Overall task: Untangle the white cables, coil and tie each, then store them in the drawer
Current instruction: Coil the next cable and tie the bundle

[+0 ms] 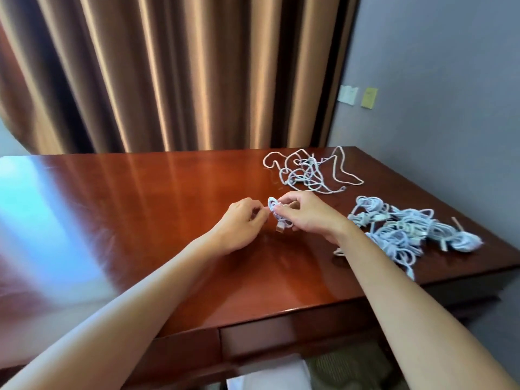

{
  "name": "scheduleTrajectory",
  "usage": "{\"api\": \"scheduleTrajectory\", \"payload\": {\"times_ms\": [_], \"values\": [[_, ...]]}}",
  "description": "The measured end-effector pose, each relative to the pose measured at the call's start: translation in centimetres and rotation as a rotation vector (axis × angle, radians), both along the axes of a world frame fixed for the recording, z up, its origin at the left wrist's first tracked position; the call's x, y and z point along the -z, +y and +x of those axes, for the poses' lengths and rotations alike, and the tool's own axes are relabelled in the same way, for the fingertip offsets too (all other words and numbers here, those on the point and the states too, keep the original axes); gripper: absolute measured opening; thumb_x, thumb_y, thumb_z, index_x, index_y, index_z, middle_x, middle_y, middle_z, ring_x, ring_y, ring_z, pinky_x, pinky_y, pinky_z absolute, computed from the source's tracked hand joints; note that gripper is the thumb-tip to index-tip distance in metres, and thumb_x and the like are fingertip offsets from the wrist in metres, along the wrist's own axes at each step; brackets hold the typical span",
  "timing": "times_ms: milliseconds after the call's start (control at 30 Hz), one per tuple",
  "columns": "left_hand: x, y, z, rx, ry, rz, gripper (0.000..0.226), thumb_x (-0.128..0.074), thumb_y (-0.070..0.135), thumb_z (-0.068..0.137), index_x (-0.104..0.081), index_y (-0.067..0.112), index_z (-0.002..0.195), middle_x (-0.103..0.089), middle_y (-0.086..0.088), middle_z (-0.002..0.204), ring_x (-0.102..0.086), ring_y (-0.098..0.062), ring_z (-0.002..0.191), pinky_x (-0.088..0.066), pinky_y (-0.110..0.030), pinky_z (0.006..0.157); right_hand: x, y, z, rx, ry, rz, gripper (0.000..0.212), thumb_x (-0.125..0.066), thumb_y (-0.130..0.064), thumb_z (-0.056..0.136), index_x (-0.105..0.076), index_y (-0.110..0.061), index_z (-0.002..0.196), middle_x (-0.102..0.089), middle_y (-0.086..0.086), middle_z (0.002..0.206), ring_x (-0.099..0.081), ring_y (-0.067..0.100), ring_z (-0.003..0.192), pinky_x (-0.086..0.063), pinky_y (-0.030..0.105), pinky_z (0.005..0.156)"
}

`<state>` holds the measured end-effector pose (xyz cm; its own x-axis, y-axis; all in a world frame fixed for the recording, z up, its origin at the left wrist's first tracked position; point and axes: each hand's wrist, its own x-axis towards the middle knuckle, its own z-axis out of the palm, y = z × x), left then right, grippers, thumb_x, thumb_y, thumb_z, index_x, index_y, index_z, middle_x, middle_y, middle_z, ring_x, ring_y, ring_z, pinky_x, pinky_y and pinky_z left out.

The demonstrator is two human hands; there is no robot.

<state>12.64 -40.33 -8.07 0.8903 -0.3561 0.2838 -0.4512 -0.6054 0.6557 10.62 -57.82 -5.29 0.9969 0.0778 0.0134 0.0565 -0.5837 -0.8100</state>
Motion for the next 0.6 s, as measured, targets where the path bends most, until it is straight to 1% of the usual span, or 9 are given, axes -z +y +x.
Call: {"api": "scheduleTrajectory", "payload": {"times_ms": [67,133,167,233,267,300,400,500,600], "values": [[-0.2,-2.4,-0.5,0.056,-0.012,0.036,0.033,-0.051,0.026,0.102,-0.064,0.001,0.084,-0.06,-0.007,0.085,-0.053,-0.022,0.079,-0.032,-0.026,0.068,-0.1,-2.3,-0.7,0.01,-0.015,-0.072,0.014,-0.061,-0.027,0.098,-0.071,-0.019,0.094,-0.07,-0.005,0.078,-0.064,0.01,0.072,-0.053,0.033,0.078],[-0.2,-4.3,-0.8,0.104,-0.04,0.12,0.033,-0.051,0.029,0.102,-0.062,0.005,0.082,-0.055,-0.002,0.083,-0.054,-0.024,0.081,-0.035,-0.029,0.071,-0.2,-4.1,-1.1,0.012,-0.032,-0.163,0.014,-0.058,-0.027,0.1,-0.069,-0.022,0.094,-0.067,-0.009,0.072,-0.064,0.01,0.07,-0.052,0.033,0.082],[-0.2,-5.2,-0.9,0.123,-0.059,0.163,0.033,-0.051,0.032,0.101,-0.059,0.012,0.077,-0.052,0.001,0.08,-0.054,-0.026,0.081,-0.039,-0.033,0.074,-0.3,-4.9,-1.4,0.012,-0.032,-0.199,0.013,-0.057,-0.025,0.102,-0.068,-0.021,0.097,-0.066,-0.009,0.072,-0.063,0.009,0.067,-0.052,0.03,0.078],[-0.3,-6.6,-1.1,0.163,-0.109,0.218,0.036,-0.05,0.036,0.101,-0.046,0.026,0.066,-0.046,0.007,0.075,-0.056,-0.028,0.082,-0.047,-0.04,0.079,-0.7,-6.3,-1.9,-0.001,-0.005,-0.246,0.013,-0.054,-0.02,0.103,-0.066,-0.017,0.106,-0.067,-0.006,0.079,-0.061,0.009,0.064,-0.049,0.024,0.068],[-0.2,-7.1,-1.3,0.181,-0.135,0.243,0.038,-0.05,0.037,0.1,-0.041,0.029,0.064,-0.045,0.007,0.075,-0.057,-0.03,0.083,-0.048,-0.043,0.08,-0.9,-6.8,-2.1,-0.014,0.014,-0.273,0.014,-0.053,-0.017,0.103,-0.066,-0.016,0.109,-0.068,-0.004,0.085,-0.06,0.009,0.066,-0.047,0.023,0.065],[-0.2,-7.5,-1.4,0.194,-0.147,0.27,0.039,-0.05,0.038,0.1,-0.039,0.029,0.064,-0.045,0.007,0.076,-0.057,-0.03,0.084,-0.048,-0.043,0.08,-1.1,-7.2,-2.2,-0.031,0.03,-0.31,0.015,-0.054,-0.016,0.103,-0.067,-0.017,0.111,-0.069,-0.003,0.091,-0.06,0.008,0.072,-0.045,0.022,0.066],[0.1,-7.7,-1.4,0.211,-0.157,0.337,0.039,-0.048,0.045,0.1,-0.044,0.026,0.067,-0.043,0.009,0.077,-0.05,-0.023,0.077,-0.041,-0.037,0.075,-1.4,-7.4,-2.2,-0.066,0.073,-0.392,0.019,-0.055,-0.018,0.103,-0.068,-0.019,0.116,-0.07,0.0,0.106,-0.059,0.008,0.086,-0.045,0.022,0.072],[0.0,-7.0,-1.0,0.172,-0.162,0.345,0.043,-0.043,0.053,0.1,-0.054,0.024,0.07,-0.048,0.009,0.076,-0.047,-0.018,0.074,-0.037,-0.036,0.073,-1.5,-7.0,-1.8,-0.081,0.101,-0.353,0.019,-0.058,-0.018,0.1,-0.067,-0.019,0.117,-0.07,0.0,0.11,-0.065,0.014,0.097,-0.052,0.026,0.08],[-0.4,-6.1,-0.2,0.101,-0.146,0.292,0.045,-0.045,0.05,0.101,-0.052,0.026,0.063,-0.05,0.009,0.069,-0.05,-0.021,0.071,-0.034,-0.034,0.068,-1.6,-6.9,-0.9,-0.056,0.04,-0.344,0.016,-0.06,-0.023,0.099,-0.068,-0.022,0.113,-0.067,-0.002,0.114,-0.064,0.014,0.105,-0.05,0.027,0.086]]}}
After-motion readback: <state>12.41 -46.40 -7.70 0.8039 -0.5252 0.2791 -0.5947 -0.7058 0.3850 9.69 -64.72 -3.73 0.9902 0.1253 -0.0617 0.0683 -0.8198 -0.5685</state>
